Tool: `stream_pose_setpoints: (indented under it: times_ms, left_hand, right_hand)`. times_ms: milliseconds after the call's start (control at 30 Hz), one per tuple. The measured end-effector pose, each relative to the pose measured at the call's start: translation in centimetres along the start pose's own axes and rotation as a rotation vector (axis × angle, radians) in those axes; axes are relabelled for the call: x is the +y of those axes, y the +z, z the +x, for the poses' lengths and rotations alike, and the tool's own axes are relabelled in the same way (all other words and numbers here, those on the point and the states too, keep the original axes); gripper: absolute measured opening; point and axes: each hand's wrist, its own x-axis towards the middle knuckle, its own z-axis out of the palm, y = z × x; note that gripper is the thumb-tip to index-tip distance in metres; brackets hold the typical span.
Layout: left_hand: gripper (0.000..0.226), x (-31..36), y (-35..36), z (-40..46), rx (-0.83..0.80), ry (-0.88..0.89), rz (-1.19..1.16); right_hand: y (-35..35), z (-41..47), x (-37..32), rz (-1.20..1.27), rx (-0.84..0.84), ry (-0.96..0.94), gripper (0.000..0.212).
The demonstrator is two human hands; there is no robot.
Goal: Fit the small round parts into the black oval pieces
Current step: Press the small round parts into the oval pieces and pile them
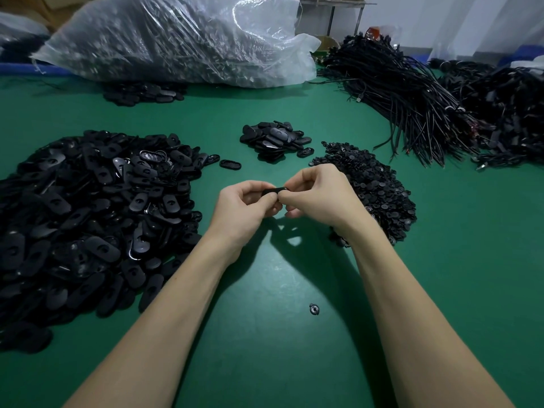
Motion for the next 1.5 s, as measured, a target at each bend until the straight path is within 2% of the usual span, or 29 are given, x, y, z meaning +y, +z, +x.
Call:
stream_pose_setpoints:
  times_ms: [67, 133, 233, 367, 600, 933, 1167, 1300, 1433, 1500]
  left_hand:
    - [0.009, 0.0, 0.1, 0.0, -0.002, -0.003, -0.027]
    - [0.009, 0.0, 0.2, 0.0, 0.026, -0.017, -0.037]
    - [0.013, 0.1, 0.3, 0.1, 0.047, -0.067, -0.157]
    - [0.02, 0.4, 0.2, 0.2, 0.027, -0.097, -0.253]
    - [0.016, 0.7, 0.3, 0.2, 0.043, -0.136, -0.288]
    - [0.012, 0.9, 0.3, 0.1, 0.012, -0.149, -0.265]
    - [0.012, 0.9, 0.3, 0.2, 0.014, -0.156, -0.245]
    - [0.009, 0.7, 0.4, 0.3, 0.015, -0.15, -0.24]
    - [0.01, 0.6, 0.2, 0.4, -0.007, -0.153, -0.262]
    - [0.01, 0.5, 0.2, 0.4, -0.028, -0.152, -0.263]
  right_hand:
    - [-0.3, -0.1, 0.3, 0.092, -0.066, -0.03, 0.006]
    - [-0.5, -0.2, 0.5, 0.091, -0.107, -0.09, 0.013]
    - [-1.0, 0.1, 0.6, -0.056, -0.109, -0.225, 0.021]
    - [-1.1, 1.0, 1.2, -0.259, 0.006, -0.303, 0.021]
    - [-0.2, 5.6, 0.5, -0.274, 0.29, -0.194, 0.019]
    - [0.7, 15.3, -3.5, -0.283, 0.311, -0.002, 0.016]
    - [0.7, 13.0, -1.7, -0.241, 0.37, -0.072, 0.019]
    - [1.2, 9.7, -0.5, -0.257, 0.264, -0.166, 0.016]
    - [1.1, 6.9, -1.1, -0.317, -0.16, 0.009, 0.018]
    - [0.9, 6.3, -1.7, -0.283, -0.243, 0.047, 0.021]
